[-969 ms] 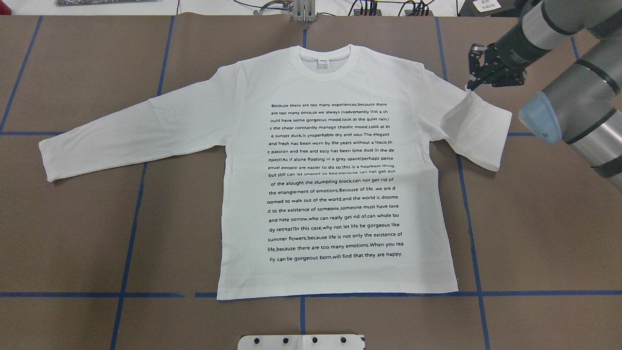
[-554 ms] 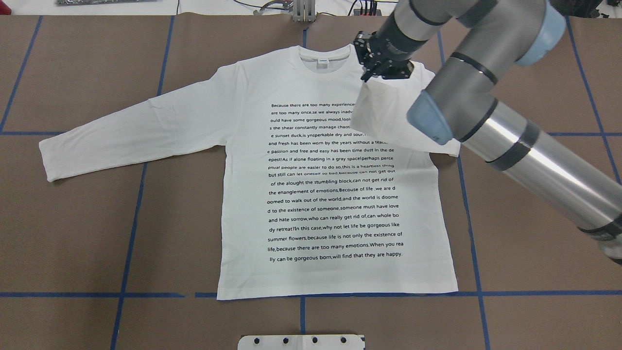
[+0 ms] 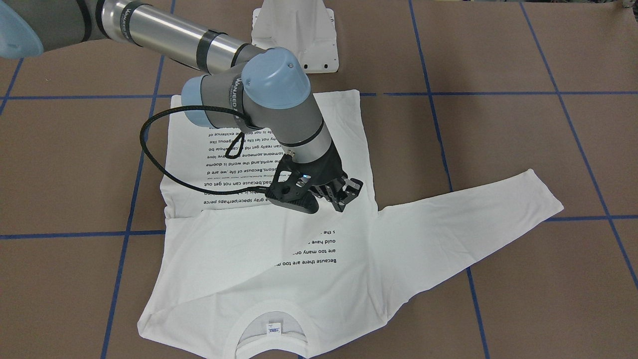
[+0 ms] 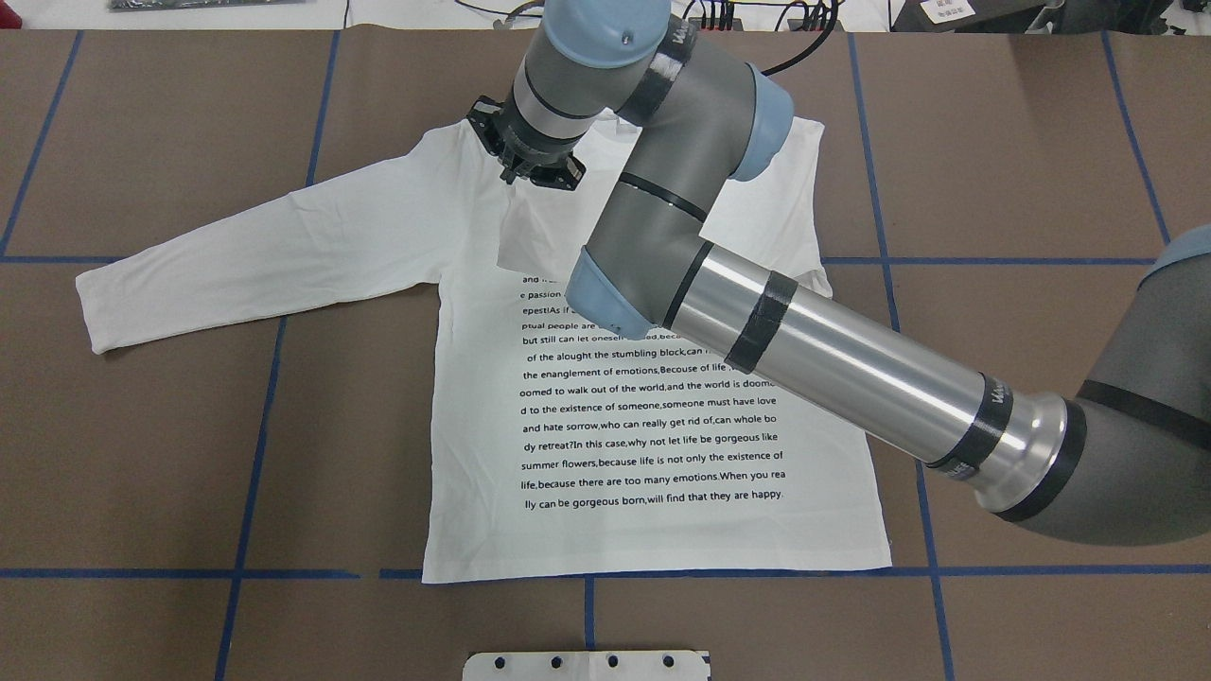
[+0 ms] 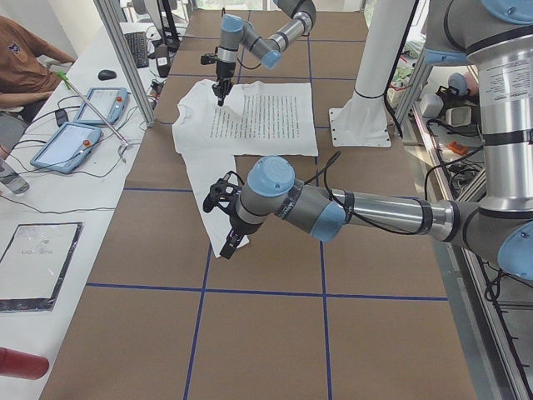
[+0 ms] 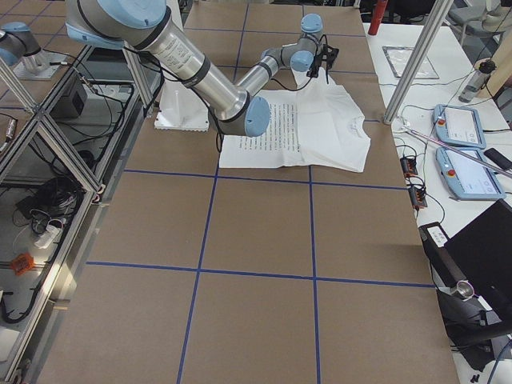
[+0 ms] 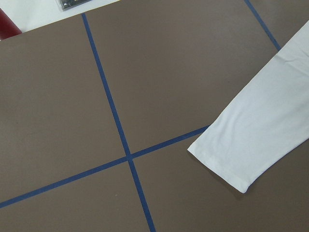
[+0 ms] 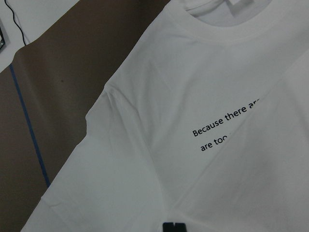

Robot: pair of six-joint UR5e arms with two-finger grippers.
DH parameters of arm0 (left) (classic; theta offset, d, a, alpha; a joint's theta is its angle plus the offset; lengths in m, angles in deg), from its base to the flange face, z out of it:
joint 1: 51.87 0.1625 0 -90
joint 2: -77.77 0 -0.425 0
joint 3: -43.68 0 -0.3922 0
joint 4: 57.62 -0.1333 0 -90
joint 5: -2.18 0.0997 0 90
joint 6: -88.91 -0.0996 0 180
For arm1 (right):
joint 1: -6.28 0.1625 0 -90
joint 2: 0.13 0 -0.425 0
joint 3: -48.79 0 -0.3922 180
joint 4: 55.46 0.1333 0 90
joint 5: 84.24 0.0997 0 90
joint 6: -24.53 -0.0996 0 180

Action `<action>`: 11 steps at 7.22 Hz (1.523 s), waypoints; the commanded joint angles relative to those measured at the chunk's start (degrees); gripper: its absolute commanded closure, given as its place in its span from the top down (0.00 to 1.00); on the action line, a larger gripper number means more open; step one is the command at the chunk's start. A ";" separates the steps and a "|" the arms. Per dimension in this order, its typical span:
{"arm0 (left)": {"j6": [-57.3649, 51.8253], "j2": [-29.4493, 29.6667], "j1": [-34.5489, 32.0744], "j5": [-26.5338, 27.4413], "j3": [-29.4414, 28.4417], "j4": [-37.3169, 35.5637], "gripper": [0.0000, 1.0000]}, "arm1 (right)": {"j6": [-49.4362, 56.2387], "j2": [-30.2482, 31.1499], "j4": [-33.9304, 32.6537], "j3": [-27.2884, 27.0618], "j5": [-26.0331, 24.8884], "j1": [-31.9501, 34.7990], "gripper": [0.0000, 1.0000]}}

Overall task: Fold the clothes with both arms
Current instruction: 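Fold the held sleeve across the shirt toward the collar with the right gripper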

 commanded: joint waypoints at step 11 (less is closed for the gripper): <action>9.90 4.63 3.94 0.00 -6.20 0.26 0.99 | -7.62 11.99 -0.92 -15.31 -1.42 -1.23 0.72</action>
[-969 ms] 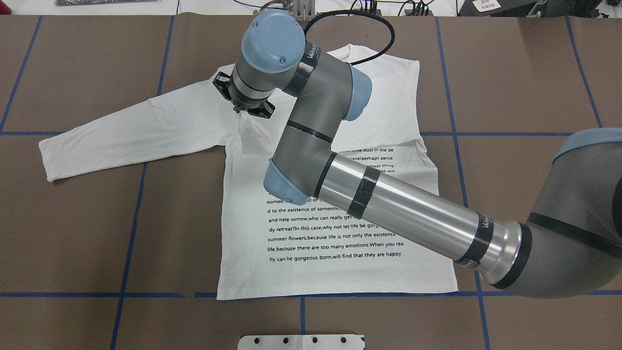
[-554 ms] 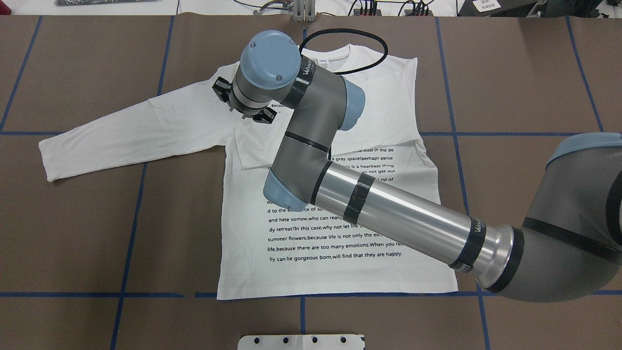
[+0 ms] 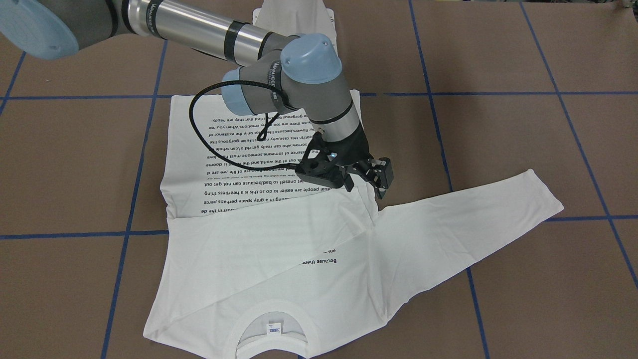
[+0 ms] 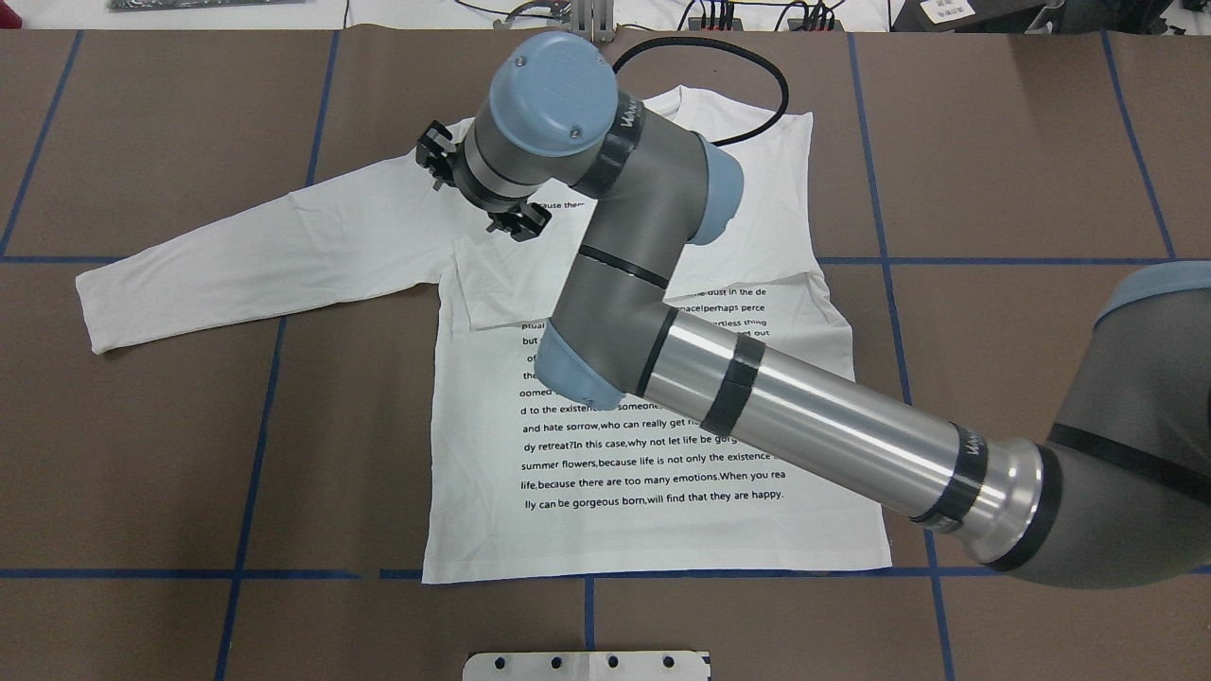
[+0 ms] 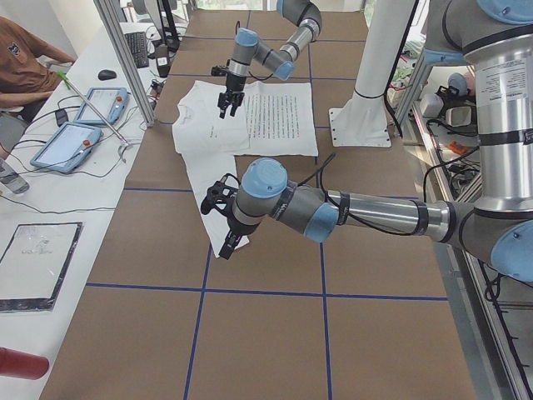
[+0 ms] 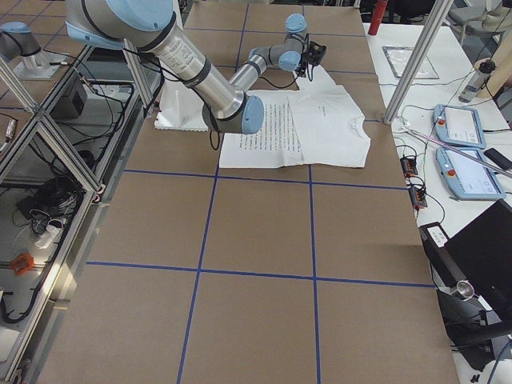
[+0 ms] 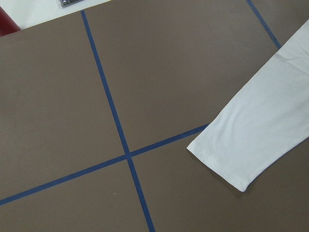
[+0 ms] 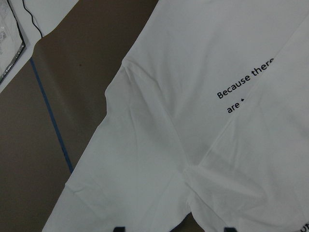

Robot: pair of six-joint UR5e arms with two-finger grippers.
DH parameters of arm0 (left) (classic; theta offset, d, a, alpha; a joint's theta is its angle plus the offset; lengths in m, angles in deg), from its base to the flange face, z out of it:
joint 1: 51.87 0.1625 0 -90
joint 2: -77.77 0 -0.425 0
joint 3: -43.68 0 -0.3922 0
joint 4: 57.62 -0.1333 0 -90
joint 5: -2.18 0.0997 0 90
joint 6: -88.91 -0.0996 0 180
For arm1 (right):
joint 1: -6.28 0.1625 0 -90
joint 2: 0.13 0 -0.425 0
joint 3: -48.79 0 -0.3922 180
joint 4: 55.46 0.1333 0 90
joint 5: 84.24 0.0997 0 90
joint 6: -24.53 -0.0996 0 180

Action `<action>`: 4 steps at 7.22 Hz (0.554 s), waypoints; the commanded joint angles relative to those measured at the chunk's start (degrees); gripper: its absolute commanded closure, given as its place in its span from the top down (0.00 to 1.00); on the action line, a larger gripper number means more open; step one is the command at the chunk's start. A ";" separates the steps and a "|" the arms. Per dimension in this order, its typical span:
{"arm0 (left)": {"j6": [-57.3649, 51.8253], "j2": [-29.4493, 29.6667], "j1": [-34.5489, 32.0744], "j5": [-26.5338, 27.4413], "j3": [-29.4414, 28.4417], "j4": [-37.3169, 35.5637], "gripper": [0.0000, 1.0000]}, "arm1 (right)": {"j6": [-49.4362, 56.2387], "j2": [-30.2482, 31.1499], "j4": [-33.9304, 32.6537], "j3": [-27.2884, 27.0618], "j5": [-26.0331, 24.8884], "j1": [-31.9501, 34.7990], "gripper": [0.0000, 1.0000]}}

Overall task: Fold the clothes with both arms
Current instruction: 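Fold the held sleeve across the shirt toward the collar with the right gripper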

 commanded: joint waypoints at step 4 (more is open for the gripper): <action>25.00 7.71 9.57 0.73 -20.95 24.26 1.00 | 13.53 38.37 -2.78 -32.42 19.34 17.18 0.99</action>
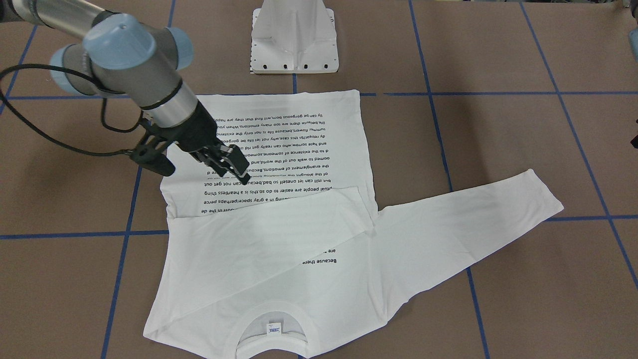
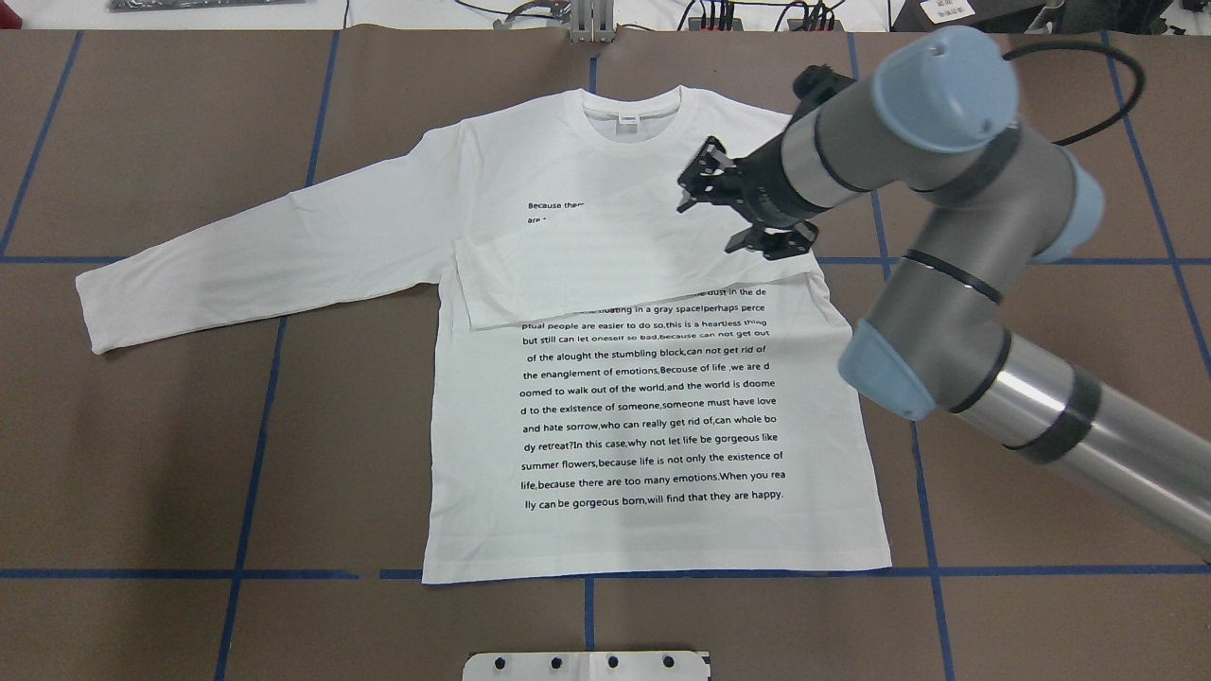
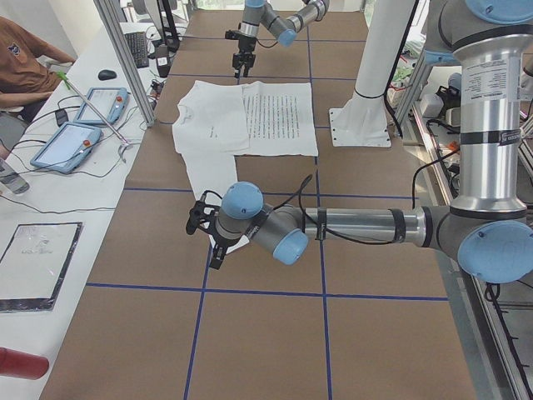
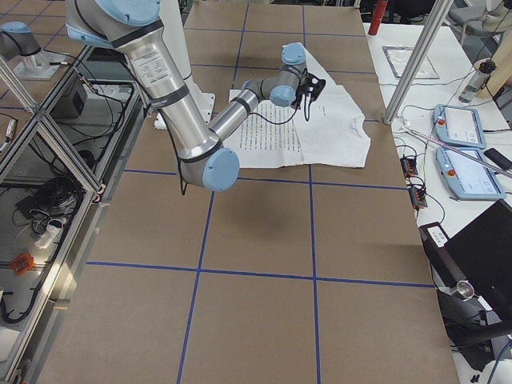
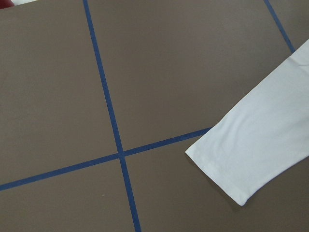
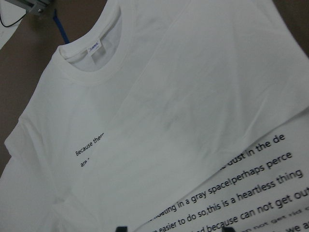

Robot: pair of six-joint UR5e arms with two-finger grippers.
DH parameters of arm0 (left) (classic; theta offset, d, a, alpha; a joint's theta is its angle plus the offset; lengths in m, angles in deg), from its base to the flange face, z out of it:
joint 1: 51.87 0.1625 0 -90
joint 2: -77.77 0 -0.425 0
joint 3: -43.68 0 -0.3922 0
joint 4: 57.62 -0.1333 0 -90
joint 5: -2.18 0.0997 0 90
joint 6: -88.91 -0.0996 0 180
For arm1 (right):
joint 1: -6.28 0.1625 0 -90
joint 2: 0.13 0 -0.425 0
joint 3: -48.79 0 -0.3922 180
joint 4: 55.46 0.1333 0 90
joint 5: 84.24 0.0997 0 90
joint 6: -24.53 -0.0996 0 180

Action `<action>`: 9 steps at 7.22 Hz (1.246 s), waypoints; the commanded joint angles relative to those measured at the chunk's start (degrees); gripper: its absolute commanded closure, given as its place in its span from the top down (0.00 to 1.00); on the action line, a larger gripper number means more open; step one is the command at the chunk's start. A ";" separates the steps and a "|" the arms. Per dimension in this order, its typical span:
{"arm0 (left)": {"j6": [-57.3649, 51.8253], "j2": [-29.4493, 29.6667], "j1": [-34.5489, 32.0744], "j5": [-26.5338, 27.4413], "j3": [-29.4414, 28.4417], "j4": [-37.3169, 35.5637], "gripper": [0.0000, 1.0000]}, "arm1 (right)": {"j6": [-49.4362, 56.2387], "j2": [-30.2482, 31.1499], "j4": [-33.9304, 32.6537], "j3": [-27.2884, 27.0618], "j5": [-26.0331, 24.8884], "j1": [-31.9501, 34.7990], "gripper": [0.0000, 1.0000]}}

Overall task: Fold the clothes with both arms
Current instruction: 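Fold the held sleeve across the shirt toward the collar with the right gripper, then withdraw the right gripper while the left gripper grasps the other sleeve cuff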

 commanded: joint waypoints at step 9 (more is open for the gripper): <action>25.80 5.78 22.79 2.88 -9.45 6.22 0.78 | 30.70 20.95 0.52 -2.15 10.26 14.73 0.99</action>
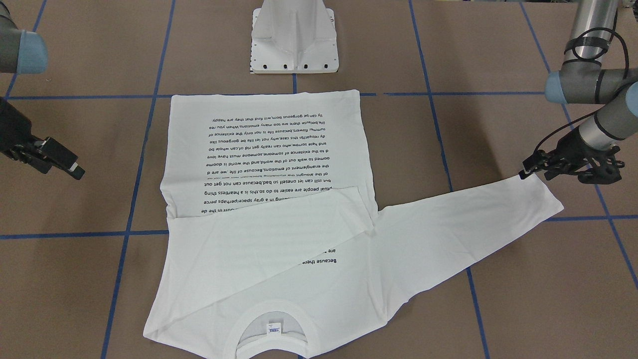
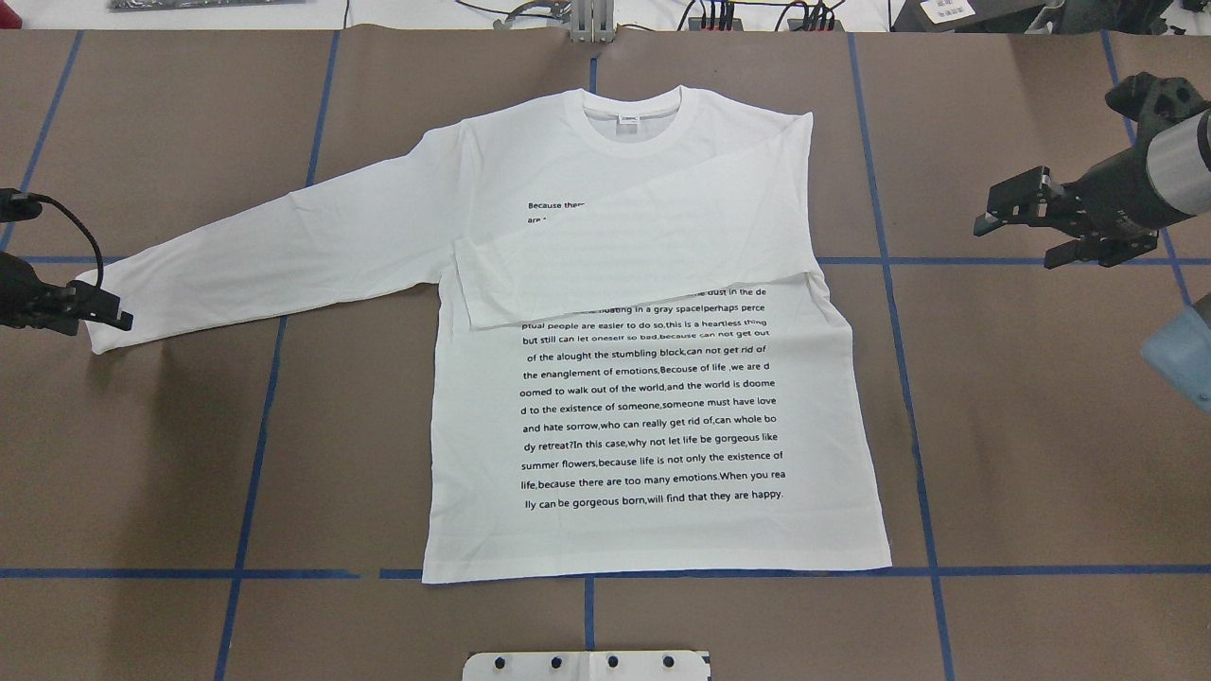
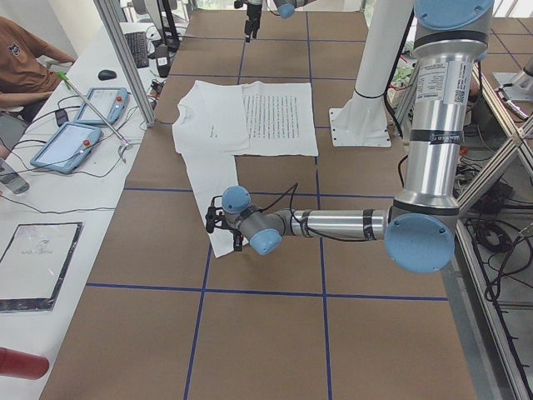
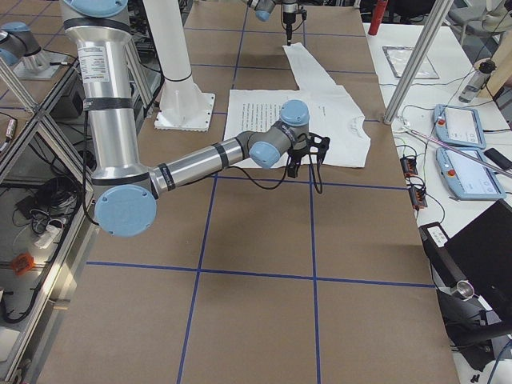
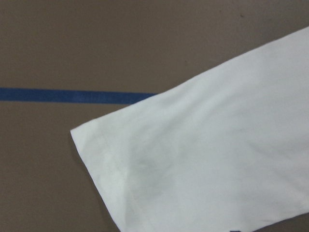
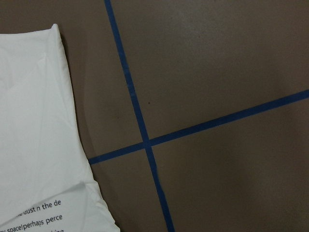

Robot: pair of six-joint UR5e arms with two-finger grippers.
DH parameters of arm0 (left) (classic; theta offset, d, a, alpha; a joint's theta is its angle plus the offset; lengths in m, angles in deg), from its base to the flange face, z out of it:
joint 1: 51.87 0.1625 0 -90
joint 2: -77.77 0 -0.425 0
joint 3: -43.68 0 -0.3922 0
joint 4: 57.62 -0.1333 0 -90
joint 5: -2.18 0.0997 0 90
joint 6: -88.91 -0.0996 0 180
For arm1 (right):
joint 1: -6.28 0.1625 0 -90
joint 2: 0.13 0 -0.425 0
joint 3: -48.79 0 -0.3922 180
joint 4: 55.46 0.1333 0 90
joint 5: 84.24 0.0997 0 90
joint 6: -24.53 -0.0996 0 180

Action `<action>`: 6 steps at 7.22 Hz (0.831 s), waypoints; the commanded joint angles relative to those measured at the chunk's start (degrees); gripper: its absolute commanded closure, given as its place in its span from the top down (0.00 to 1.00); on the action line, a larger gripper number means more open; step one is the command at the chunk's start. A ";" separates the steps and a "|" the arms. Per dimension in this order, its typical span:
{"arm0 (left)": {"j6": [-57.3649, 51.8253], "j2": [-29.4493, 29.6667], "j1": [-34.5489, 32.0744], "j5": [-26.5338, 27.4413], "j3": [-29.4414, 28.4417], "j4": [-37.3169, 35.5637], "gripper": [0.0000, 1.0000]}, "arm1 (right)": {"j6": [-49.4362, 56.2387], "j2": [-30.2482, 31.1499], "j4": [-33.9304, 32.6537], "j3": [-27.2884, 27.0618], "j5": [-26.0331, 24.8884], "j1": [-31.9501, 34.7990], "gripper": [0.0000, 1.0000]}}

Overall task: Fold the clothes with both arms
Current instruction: 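Withdraw the right gripper while the left gripper grasps the other sleeve cuff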

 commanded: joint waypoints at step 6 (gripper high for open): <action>0.39 -1.31 0.38 0.05 2.60 -0.03 0.00 | 0.94 0.08 0.01 0.58 -0.16 0.00 0.99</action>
